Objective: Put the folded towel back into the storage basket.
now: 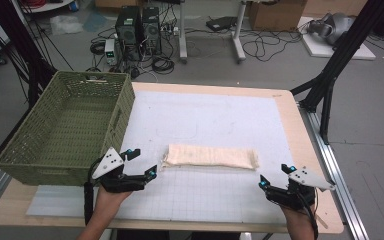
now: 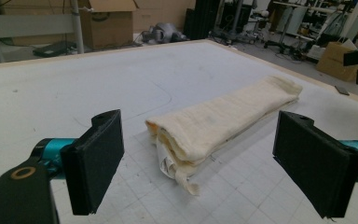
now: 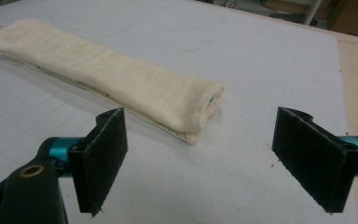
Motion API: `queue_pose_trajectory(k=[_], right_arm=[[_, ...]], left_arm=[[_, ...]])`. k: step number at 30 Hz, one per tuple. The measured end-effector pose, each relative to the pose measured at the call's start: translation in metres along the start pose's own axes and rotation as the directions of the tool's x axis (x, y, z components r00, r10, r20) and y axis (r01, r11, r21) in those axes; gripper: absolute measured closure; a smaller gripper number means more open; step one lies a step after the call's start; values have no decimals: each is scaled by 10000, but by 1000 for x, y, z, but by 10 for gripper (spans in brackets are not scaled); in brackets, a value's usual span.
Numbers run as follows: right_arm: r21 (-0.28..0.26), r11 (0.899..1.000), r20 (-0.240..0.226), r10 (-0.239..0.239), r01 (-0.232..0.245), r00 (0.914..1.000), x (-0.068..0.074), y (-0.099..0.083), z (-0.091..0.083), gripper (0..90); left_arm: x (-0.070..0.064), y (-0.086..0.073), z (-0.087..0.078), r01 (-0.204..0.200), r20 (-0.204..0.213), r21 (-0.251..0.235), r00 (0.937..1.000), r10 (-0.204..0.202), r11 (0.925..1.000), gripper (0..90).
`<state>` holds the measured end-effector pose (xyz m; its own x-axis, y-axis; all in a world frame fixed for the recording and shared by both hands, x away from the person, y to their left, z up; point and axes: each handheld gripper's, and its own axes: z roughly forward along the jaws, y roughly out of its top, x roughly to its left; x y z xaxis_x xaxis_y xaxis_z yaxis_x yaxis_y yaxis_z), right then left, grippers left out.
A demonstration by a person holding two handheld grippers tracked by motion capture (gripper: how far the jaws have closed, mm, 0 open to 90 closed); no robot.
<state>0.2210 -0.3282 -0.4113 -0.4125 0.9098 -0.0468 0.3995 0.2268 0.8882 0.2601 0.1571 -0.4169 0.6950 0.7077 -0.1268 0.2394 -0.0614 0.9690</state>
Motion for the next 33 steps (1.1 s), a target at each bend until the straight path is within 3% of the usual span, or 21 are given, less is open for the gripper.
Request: queue_pose_trajectory(k=[33], right_arm=[[90, 10000, -85, 24, -23, 10000, -3, -2, 1, 166]], left_arm=[[7, -1, 1, 297, -103, 33, 9995, -297, 9996, 168]])
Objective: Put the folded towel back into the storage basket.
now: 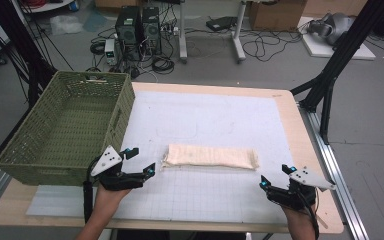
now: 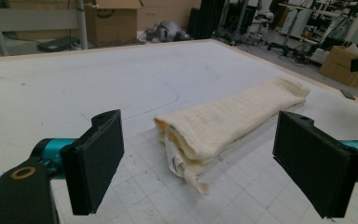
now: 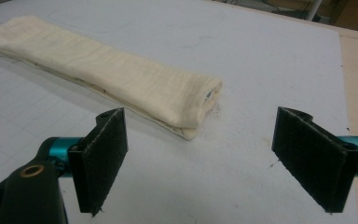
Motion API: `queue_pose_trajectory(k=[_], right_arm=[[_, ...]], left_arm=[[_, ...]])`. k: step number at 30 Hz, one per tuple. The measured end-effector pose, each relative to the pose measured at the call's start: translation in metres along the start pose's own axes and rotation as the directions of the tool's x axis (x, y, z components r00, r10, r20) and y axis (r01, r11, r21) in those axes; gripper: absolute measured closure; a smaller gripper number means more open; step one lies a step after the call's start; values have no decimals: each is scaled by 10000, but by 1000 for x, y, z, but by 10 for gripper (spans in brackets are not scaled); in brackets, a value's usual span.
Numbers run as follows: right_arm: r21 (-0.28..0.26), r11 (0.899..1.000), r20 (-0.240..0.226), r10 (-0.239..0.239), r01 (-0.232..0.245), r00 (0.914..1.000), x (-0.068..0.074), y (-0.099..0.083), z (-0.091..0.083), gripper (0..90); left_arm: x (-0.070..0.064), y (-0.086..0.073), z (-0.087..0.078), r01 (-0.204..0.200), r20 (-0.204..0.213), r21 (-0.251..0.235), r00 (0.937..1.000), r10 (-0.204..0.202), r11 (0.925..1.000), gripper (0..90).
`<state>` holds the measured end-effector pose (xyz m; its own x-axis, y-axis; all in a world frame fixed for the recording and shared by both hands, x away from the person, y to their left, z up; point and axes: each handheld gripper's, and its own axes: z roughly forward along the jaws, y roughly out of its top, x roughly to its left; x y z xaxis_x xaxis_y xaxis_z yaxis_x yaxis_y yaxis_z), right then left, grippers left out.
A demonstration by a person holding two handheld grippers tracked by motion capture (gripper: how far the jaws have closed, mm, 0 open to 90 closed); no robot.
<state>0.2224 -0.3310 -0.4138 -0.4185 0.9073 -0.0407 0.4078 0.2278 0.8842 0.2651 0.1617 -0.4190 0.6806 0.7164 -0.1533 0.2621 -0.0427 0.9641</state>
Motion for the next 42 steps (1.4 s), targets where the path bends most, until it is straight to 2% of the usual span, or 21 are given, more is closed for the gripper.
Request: queue_pose_trajectory(k=[8, 11, 14, 17, 24, 26, 31, 32, 36, 37, 38, 39, 40, 41, 42], right_arm=[[-51, 9998, -27, -207, 207, 9998, 5, 3, -1, 166], [-31, 9997, -32, -246, 246, 9997, 6, 4, -1, 166], [-15, 9998, -57, -215, 214, 9998, 7, 4, 0, 166], [-17, 9998, -74, -200, 200, 9998, 7, 4, 0, 166], [-47, 9999, -119, -158, 157, 9998, 8, 5, 1, 166], [-52, 9998, -126, -195, 194, 9997, 8, 5, 1, 166], [-18, 10000, -111, -82, 82, 9999, 7, 4, 2, 166], [-8, 10000, -111, -66, 66, 9999, 7, 4, 2, 166], [-33, 10000, -99, -54, 54, 9999, 5, 3, 2, 166], [-12, 10000, -91, -6, 6, 10000, 5, 3, 1, 166], [-21, 10000, -91, -14, 14, 10000, 5, 3, 2, 167], [-17, 10000, -100, 0, 0, 9999, 5, 3, 2, 166], [-26, 10000, -99, -26, 26, 9999, 5, 3, 2, 166], [-10, 10000, -103, -5, 5, 9999, 5, 3, 2, 166], [-34, 10000, -113, -17, 17, 9999, 4, 3, 2, 166]], left_arm=[[-3, 3, -2, -56, 53, -128, 10000, 57, 9999, 168], [-3, 5, -3, 25, 117, -134, 9999, -23, 9999, 167], [-3, 6, -2, 290, 159, -213, 9995, -286, 9994, 167], [-3, 7, 1, 372, 145, -30, 9992, -371, 9993, 166], [0, 12, 21, 739, 167, 666, 9970, -752, 9950, 179], [1, 14, 29, 883, 231, 685, 9957, -900, 9937, 208], [4, 20, 52, 923, 110, 1058, 9955, -939, 9901, 219], [4, 20, 52, 923, 110, 1058, 9955, -939, 9901, 224], [7, 19, 65, 871, -217, 1554, 9962, -847, 9840, 255], [9, 15, 71, 958, -469, 1882, 9950, -885, 9775, 261], [9, 15, 71, 958, -469, 1882, 9950, -885, 9775, 272], [11, 11, 77, 1076, -758, 2239, 9928, -928, 9687, 285], [11, 11, 77, 1076, -758, 2239, 9928, -928, 9687, 291], [13, 8, 82, 1161, -855, 2522, 9916, -974, 9607, 298], [13, 8, 82, 1161, -855, 2522, 9916, -974, 9607, 302]])
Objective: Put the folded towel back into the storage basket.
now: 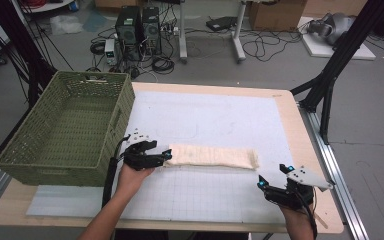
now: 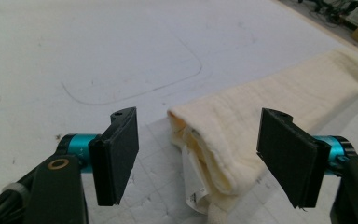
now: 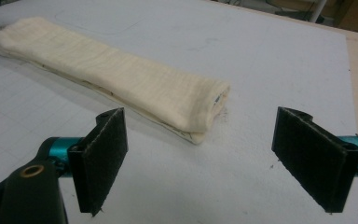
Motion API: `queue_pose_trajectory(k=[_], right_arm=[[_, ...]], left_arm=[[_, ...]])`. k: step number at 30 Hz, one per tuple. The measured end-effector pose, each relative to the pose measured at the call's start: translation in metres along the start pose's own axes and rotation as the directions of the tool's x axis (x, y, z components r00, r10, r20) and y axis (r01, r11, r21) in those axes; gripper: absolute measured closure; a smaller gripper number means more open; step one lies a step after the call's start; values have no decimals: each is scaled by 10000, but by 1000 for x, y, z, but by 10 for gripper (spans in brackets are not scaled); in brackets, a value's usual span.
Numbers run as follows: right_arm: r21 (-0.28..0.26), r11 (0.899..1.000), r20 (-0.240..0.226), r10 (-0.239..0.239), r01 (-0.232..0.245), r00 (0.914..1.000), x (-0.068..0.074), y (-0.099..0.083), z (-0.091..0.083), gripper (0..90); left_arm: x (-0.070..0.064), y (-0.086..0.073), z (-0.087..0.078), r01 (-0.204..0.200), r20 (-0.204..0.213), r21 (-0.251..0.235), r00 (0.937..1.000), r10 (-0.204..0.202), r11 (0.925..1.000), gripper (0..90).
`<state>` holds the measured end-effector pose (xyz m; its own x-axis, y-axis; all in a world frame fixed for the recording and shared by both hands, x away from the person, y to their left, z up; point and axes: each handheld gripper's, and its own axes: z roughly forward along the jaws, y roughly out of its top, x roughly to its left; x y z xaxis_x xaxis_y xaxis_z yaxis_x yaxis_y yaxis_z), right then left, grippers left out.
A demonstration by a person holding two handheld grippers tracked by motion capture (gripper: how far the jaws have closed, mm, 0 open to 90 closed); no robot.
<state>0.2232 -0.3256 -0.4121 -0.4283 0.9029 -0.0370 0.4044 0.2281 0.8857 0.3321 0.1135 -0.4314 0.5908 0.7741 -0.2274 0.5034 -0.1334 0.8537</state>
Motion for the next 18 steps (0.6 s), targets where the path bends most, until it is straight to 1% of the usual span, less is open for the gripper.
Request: queue_pose_trajectory(k=[1, 2, 4, 5, 6, 7, 8, 9, 10, 11, 12, 15, 16, 17, 18], right_arm=[[6, 10000, 11, 22, -22, 10000, 0, 0, 0, 166], [12, 10000, 18, 21, -21, 10000, 0, 0, 0, 166], [6, 10000, 23, 3, -3, 10000, 0, 0, 0, 166], [9, 10000, 23, 10, -10, 10000, 0, 0, 0, 166], [-2, 10000, 36, -3, 3, 10000, 0, 0, -1, 166], [-4, 10000, 26, -1, 1, 10000, 0, 0, -1, 166], [6, 10000, 29, 11, -11, 10000, 0, 0, -1, 166], [15, 10000, 25, 22, -22, 10000, 0, 0, -1, 167], [4, 10000, 27, 11, -11, 10000, 0, 0, -1, 166], [3, 10000, 28, 18, -18, 10000, 0, 0, -1, 167], [-13, 10000, 24, 18, -18, 10000, 0, 0, -1, 167], [21, 10000, 44, 75, -75, 10000, 0, 0, -1, 166], [33, 10000, 43, 40, -40, 10000, 0, 0, -1, 167], [27, 10000, 41, 43, -43, 10000, 0, 0, -1, 166], [20, 10000, 57, 63, -64, 10000, 0, 0, -1, 167]], left_arm=[[0, -2, 6, 99, -66, 184, 9999, -98, 9998, 309], [0, -2, 8, 126, -48, 225, 9999, -125, 9997, 320], [-2, -3, 13, 110, -114, 401, 9999, -105, 9991, 336], [-2, -3, 13, 110, -114, 401, 9999, -105, 9991, 342], [-3, -4, 17, 110, -108, 538, 9999, -104, 9985, 348], [-3, -4, 17, 110, -108, 538, 9999, -104, 9985, 360], [-4, -5, 18, 19, -136, 671, 9999, -10, 9977, 367], [-5, -6, 21, -63, -291, 869, 9995, 89, 9962, 370], [-5, -7, 22, -115, -339, 990, 9993, 149, 9950, 377], [-5, -7, 22, -115, -339, 990, 9993, 149, 9950, 381], [-5, -8, 23, -174, -422, 1152, 9989, 224, 9932, 384], [-5, -9, 25, -171, -403, 1211, 9989, 221, 9925, 404], [-6, -9, 26, -210, -356, 1281, 9990, 258, 9915, 419], [-6, -9, 26, -362, -300, 1359, 9987, 406, 9901, 437], [-6, -9, 26, -362, -300, 1359, 9987, 406, 9901, 468]])
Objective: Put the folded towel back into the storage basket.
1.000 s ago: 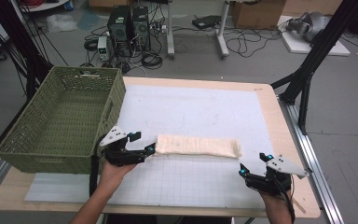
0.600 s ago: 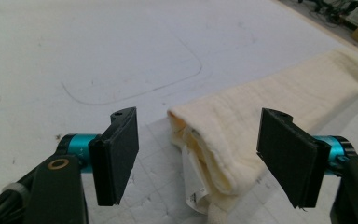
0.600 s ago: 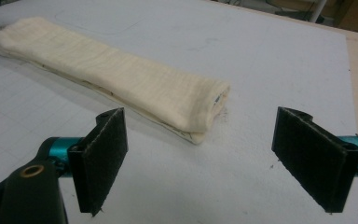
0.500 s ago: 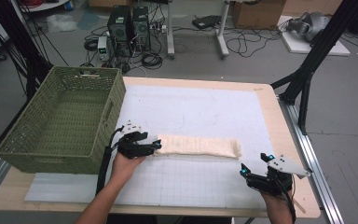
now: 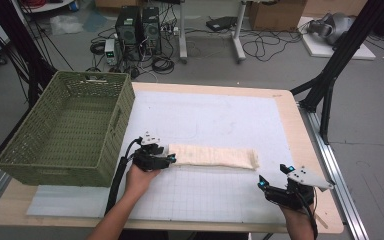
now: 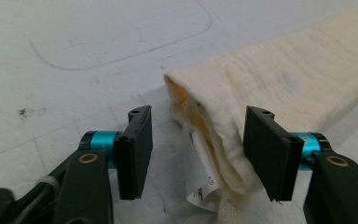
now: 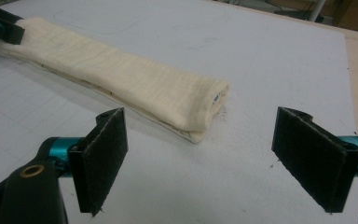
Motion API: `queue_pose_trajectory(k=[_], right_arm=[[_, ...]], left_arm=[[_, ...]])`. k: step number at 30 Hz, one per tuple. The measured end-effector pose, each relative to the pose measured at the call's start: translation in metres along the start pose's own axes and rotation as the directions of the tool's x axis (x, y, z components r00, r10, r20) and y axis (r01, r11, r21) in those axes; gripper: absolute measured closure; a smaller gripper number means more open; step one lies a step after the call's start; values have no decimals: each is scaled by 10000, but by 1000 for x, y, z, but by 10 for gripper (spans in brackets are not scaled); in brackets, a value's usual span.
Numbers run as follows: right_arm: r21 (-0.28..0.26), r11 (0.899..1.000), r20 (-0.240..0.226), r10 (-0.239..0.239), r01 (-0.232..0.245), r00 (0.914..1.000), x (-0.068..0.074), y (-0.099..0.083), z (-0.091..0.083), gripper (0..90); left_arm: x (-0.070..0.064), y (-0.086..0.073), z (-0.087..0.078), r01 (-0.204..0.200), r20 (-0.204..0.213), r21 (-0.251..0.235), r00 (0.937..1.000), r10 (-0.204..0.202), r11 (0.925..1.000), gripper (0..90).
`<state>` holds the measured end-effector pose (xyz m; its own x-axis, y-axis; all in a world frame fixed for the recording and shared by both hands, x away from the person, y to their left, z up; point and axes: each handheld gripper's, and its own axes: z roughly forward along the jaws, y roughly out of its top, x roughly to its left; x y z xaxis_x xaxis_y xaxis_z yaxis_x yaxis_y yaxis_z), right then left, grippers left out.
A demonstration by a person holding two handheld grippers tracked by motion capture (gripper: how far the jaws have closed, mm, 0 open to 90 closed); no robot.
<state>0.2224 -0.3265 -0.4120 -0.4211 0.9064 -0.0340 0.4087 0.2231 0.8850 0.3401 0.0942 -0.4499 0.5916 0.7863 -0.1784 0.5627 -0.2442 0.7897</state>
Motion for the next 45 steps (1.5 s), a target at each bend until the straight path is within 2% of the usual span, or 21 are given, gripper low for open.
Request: queue_pose_trajectory(k=[4, 5, 6, 8, 9, 10, 11, 12, 18, 21, 22, 23, 25, 26, 30, 36, 38, 39, 43, 45], right_arm=[[8, 10000, -2, 11, -11, 10000, 0, 0, 0, 167], [8, 10000, -2, 11, -11, 10000, 0, 0, 0, 167], [8, 10000, 9, 11, -11, 10000, 0, 0, 0, 167], [-4, 10000, -6, -20, 20, 10000, 0, 0, 0, 166], [-16, 10000, -2, -17, 17, 10000, 0, 0, 0, 167], [2, 10000, 108, -58, 58, 9999, 1, 0, 0, 167], [-5, 10000, 150, 1, -1, 9999, 1, 0, -1, 166], [-36, 10000, 158, 15, -15, 9999, 0, 0, -1, 167], [-138, 9999, 143, -47, 49, 9999, 1, 2, -1, 166], [-83, 10000, 85, 18, -17, 10000, 1, 2, 1, 166], [-64, 10000, 62, -21, 22, 10000, 1, 1, 1, 166], [-5, 10000, 50, -18, 18, 10000, 1, 2, 1, 166], [-9, 10000, 42, 73, -73, 10000, 0, 2, 1, 166], [-53, 10000, 37, 38, -38, 10000, 0, 2, 1, 166], [-131, 9999, 55, 85, -85, 9999, 0, 2, 1, 166], [-119, 9999, -40, 86, -86, 10000, 3, 4, 4, 167], [-153, 9999, -76, -5, 4, 10000, 4, 4, 6, 172], [-241, 9997, -127, -26, 23, 9999, 6, 4, 8, 197], [-207, 9998, -84, 26, -28, 10000, 8, 4, 13, 203], [-115, 9999, -231, 14, -17, 9997, 8, 3, 17, 197]], left_arm=[[-4, -1, 2, -427, 196, 126, 9989, 425, 9990, 576], [-4, -1, 2, -427, 196, 126, 9989, 425, 9990, 603], [-5, -1, 2, -498, 171, 133, 9986, 496, 9987, 603], [-5, -1, 2, -571, 261, 147, 9980, 567, 9983, 722], [-6, -1, 2, -573, 393, 112, 9976, 568, 9983, 722], [-7, -1, 2, -716, 418, 85, 9966, 712, 9974, 800], [-8, -1, 2, -865, 434, 95, 9953, 861, 9962, 813], [-9, -1, 2, -1018, 424, 59, 9939, 1015, 9948, 820], [-7, -1, 0, -972, 631, -107, 9932, 977, 9952, 830], [-8, -1, -4, -1273, 858, -284, 9879, 1293, 9915, 832], [-8, -1, -4, -1273, 858, -284, 9879, 1293, 9915, 832], [-9, -1, -6, -1172, 1002, -537, 9874, 1221, 9917, 832], [-8, -1, -8, -1128, 1046, -664, 9873, 1193, 9914, 832], [-7, -2, -10, -958, 1176, -808, 9875, 1049, 9921, 833], [-7, -2, -11, -980, 1213, -852, 9867, 1079, 9915, 834], [-8, -5, -19, -749, 1525, -1117, 9841, 915, 9909, 833], [-7, -6, -22, -719, 1614, -1212, 9827, 911, 9900, 834], [-4, -7, -26, -554, 1691, -1401, 9824, 790, 9886, 834], [-2, -9, -31, -480, 1707, -1570, 9825, 749, 9864, 834], [0, -12, -32, -420, 1698, -1624, 9830, 698, 9858, 834]])
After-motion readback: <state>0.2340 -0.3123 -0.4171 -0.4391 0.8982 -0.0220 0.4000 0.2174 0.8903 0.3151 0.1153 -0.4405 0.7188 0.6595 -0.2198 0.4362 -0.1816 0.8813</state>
